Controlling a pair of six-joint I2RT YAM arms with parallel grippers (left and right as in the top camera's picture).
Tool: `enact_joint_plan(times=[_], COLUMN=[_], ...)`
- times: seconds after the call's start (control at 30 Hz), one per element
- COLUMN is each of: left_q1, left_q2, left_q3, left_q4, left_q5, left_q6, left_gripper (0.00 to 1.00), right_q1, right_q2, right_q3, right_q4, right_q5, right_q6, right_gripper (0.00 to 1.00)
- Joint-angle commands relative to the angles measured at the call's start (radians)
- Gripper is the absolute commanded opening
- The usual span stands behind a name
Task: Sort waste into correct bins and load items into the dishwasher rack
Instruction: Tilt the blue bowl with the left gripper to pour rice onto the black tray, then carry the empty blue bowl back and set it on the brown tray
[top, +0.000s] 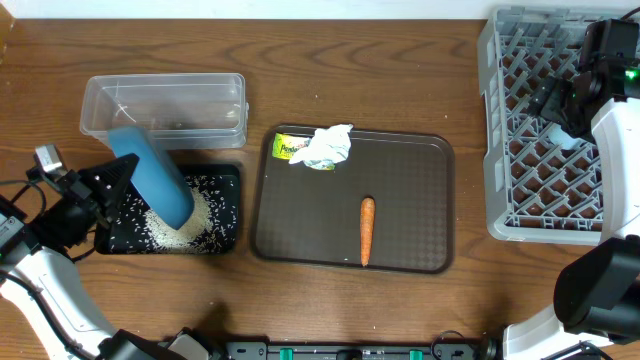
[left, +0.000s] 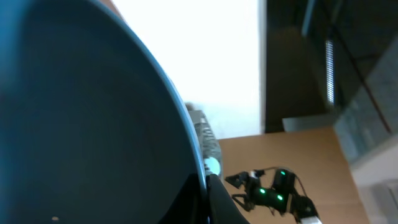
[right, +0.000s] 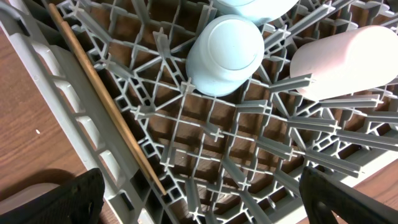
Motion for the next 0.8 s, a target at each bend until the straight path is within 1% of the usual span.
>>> enact_joint_plan(times=[0.0,0.1,0.27,0.43,0.53,0.67,0.77], left_q1=[-0.018,-0.067,-0.183,-0.309,-0.384,-0.507,-0.611], left_q2=[-0.009,-0.020,-0.064,-0.141,-0.203,-0.313,-0.379], left_q3=[0.005,0.005,0.006,0.006,0.007,0.014,0.018], left_q4=[-0.047,-0.082,-0.081,-0.082,-0.082,-0.097,-0.121], left_q5=[-0.047,-0.064,-0.205,-0.406,-0.518,-0.743,-0.903], left_q6=[0.055,0.147,0.147,0.142,0.120,0.062,0.044], left_gripper=[0.06,0.06,0.06,0.06,0.06,0.06,0.06], right_q1=[-0.002,-0.002,-0.002,-0.002,-0.002,-0.002,-0.002], right_q2=[-0.002,-0.002,-0.002,-0.002,-0.002,-0.002,-0.002], right_q3=[-0.002,-0.002,-0.002,-0.002,-0.002,-0.002,-0.002], right_q4=[0.000,0.000,0.000,0.000,0.000,0.000,0.000], right_q5=[0.015,0.015,0.015,0.015,0.015,0.015,0.015], right_q6=[-0.012,-0.012,-0.012,-0.012,-0.012,-0.012,-0.012], right_gripper=[0.99,0.99,0.99,0.99,0.99,0.99,0.99])
